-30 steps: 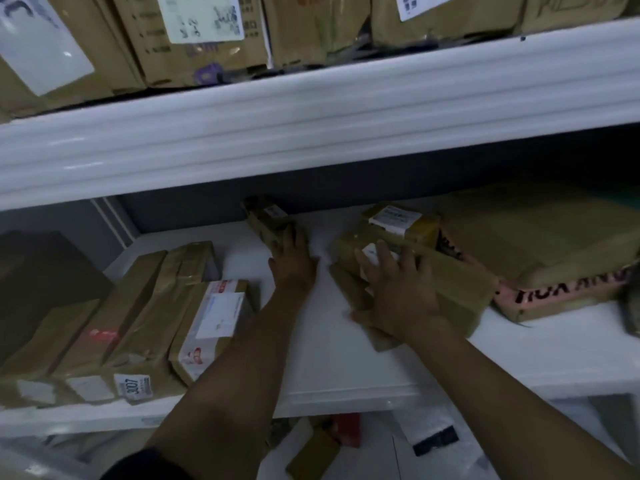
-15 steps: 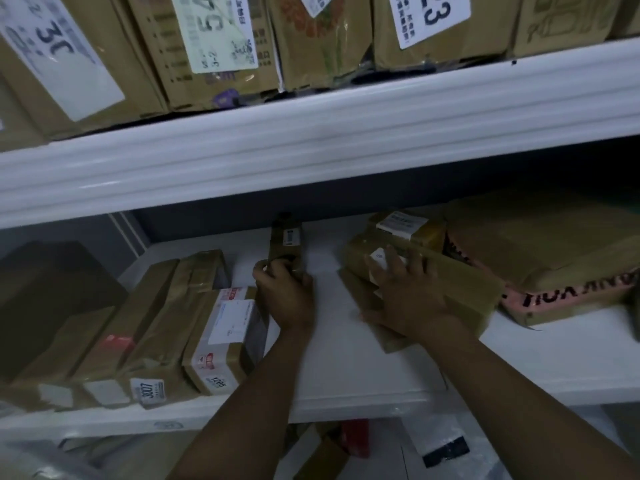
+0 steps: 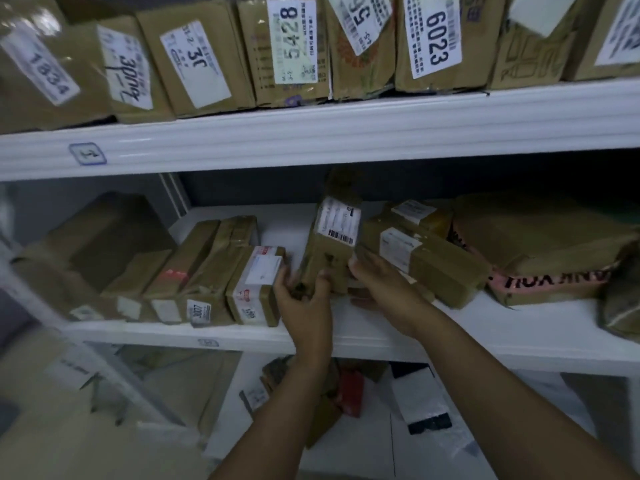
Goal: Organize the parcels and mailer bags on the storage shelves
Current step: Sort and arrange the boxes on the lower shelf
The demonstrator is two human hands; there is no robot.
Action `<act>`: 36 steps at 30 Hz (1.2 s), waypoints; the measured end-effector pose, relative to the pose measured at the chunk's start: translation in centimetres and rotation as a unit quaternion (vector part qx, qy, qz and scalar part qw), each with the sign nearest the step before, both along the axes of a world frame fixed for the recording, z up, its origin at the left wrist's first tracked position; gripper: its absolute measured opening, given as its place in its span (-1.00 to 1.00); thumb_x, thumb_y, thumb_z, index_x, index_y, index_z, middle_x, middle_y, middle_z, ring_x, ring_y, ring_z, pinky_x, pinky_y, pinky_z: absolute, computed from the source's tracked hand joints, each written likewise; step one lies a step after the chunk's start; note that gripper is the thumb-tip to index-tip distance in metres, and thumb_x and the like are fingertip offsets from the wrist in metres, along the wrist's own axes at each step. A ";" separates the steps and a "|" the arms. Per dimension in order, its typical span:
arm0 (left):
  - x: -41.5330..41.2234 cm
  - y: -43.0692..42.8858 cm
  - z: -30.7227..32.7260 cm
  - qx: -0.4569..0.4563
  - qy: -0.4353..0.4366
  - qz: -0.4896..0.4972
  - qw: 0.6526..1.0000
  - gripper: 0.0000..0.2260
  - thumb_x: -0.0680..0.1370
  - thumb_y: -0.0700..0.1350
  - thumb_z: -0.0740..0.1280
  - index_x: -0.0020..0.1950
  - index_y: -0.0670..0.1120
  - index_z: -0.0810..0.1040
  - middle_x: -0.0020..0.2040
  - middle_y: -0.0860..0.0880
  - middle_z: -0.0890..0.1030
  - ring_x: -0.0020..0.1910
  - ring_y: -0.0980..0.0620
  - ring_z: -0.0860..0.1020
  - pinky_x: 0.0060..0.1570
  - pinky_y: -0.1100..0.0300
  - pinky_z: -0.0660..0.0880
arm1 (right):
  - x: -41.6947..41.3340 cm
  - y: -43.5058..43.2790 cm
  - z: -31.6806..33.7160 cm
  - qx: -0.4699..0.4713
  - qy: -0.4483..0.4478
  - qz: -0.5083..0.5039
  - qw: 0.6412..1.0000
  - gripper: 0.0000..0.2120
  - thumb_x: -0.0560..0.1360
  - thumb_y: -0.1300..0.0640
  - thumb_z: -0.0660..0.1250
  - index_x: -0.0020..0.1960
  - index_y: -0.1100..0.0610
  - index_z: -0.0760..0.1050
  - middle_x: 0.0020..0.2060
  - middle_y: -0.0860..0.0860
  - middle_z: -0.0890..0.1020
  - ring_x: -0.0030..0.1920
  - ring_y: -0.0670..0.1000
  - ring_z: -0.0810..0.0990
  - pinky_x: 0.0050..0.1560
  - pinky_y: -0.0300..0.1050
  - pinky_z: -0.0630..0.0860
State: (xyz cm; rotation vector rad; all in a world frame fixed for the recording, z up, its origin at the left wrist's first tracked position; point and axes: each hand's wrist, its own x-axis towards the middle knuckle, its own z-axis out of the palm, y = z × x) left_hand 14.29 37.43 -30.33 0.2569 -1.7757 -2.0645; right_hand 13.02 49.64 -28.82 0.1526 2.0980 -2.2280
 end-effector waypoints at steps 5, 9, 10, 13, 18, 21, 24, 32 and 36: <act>3.3 -3.2 -0.9 0.027 -0.047 -0.138 0.989 -0.59 0.47 0.06 0.38 0.29 0.02 0.48 0.19 -0.02 0.58 0.12 0.03 0.58 0.14 0.01 0.54 | 2.6 -2.0 0.0 -0.076 0.002 0.020 0.997 -0.46 0.55 -0.02 0.31 0.49 -0.07 0.23 0.25 0.00 0.57 0.12 0.02 0.62 -0.06 -0.08 0.62; 4.8 -5.0 -0.3 0.018 -0.053 -0.202 0.978 -0.72 0.60 -0.01 0.26 0.26 -0.08 0.52 0.17 -0.12 0.60 0.14 -0.04 0.59 0.08 0.07 0.56 | 4.6 -1.9 -0.5 -0.054 0.015 0.025 0.998 -0.45 0.48 -0.16 0.34 0.42 -0.08 0.34 0.17 0.00 0.63 0.10 0.03 0.64 0.02 0.03 0.62; 4.9 -5.2 -0.2 0.009 -0.061 -0.218 0.974 -0.70 0.60 0.01 0.26 0.28 -0.05 0.51 0.18 -0.10 0.60 0.14 -0.02 0.59 0.11 0.05 0.56 | 5.0 -1.7 -0.6 -0.044 0.014 0.022 0.999 -0.42 0.44 -0.22 0.35 0.41 -0.10 0.35 0.16 -0.01 0.63 0.10 0.03 0.64 0.05 0.06 0.62; 4.9 -5.4 0.5 -0.011 -0.089 -0.269 0.959 -0.64 0.57 0.09 0.27 0.36 0.08 0.43 0.23 -0.03 0.56 0.17 0.00 0.57 0.20 -0.05 0.52 | 6.1 -1.1 -0.5 -0.031 0.003 0.018 0.999 -0.31 0.32 -0.31 0.36 0.39 -0.10 0.37 0.14 -0.01 0.64 0.08 0.02 0.66 0.08 0.10 0.61; 4.1 -5.4 1.0 -0.073 -0.119 -0.331 0.933 -0.36 0.50 0.10 0.39 0.51 0.10 0.18 0.27 -0.04 0.53 0.14 0.06 0.57 0.00 0.23 0.55 | 7.9 0.6 -1.1 -0.012 -0.022 0.044 0.999 -0.49 0.50 0.13 0.40 0.39 -0.09 0.35 0.12 0.04 0.65 0.07 0.00 0.66 0.12 -0.03 0.57; 3.8 -5.7 0.4 -0.116 -0.132 -0.379 0.909 -0.17 0.31 0.20 0.50 0.51 0.13 0.22 0.31 -0.03 0.52 0.20 0.02 0.56 0.15 0.04 0.55 | 8.7 1.5 -1.2 0.007 -0.028 0.059 0.998 -0.39 0.44 0.14 0.46 0.43 -0.08 0.33 0.17 0.03 0.63 0.15 0.00 0.62 0.27 0.02 0.49; 4.0 -5.9 0.1 -0.141 -0.118 -0.415 0.891 -0.28 0.31 0.19 0.50 0.43 0.21 0.34 0.26 0.07 0.56 0.20 0.07 0.55 0.18 -0.02 0.55 | 8.9 1.8 -0.6 0.016 -0.005 0.035 0.999 -0.39 0.43 0.09 0.48 0.41 -0.16 0.37 0.27 -0.01 0.56 0.24 -0.03 0.55 0.29 0.02 0.48; 3.7 -6.8 3.3 -0.066 0.024 -0.335 0.939 -0.45 0.40 -0.17 0.53 0.29 0.09 0.40 0.12 0.12 0.58 0.18 0.05 0.56 -0.11 0.44 0.50 | 9.9 2.3 0.8 0.086 0.054 0.024 0.995 -0.27 0.35 0.46 0.43 0.35 -0.15 0.41 0.30 -0.09 0.49 0.25 -0.17 0.50 0.11 -0.11 0.58; 2.7 -8.3 4.9 -0.020 0.097 -0.351 0.931 -0.13 0.26 -0.09 0.56 0.43 0.31 0.21 0.29 0.08 0.51 0.19 0.09 0.57 -0.03 0.22 0.56 | 10.1 2.1 1.9 0.099 0.067 0.002 0.993 -0.29 0.33 0.52 0.37 0.30 -0.10 0.47 0.21 -0.09 0.57 0.17 -0.14 0.57 0.07 -0.13 0.58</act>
